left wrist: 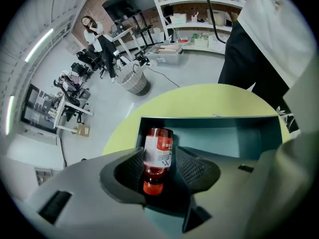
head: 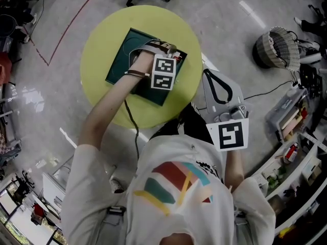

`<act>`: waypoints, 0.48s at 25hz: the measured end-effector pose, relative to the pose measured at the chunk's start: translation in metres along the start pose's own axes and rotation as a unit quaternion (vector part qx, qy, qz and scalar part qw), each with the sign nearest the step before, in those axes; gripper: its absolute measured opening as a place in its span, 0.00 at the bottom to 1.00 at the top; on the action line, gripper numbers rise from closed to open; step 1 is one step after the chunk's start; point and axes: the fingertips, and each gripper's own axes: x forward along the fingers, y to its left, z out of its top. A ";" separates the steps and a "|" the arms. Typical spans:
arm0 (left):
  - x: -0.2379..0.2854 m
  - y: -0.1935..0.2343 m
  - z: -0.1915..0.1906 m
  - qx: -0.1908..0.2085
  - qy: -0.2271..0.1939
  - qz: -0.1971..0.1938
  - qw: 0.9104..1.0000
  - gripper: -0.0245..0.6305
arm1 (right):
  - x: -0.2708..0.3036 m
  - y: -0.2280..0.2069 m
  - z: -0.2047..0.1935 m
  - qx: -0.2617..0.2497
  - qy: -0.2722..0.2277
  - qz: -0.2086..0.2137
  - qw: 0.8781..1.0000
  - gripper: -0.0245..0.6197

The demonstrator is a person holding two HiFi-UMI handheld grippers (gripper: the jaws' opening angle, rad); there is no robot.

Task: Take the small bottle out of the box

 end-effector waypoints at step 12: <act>0.012 -0.018 0.009 0.026 0.017 -0.029 0.999 0.35 | 0.006 0.004 -0.003 0.002 0.009 0.014 1.000 0.04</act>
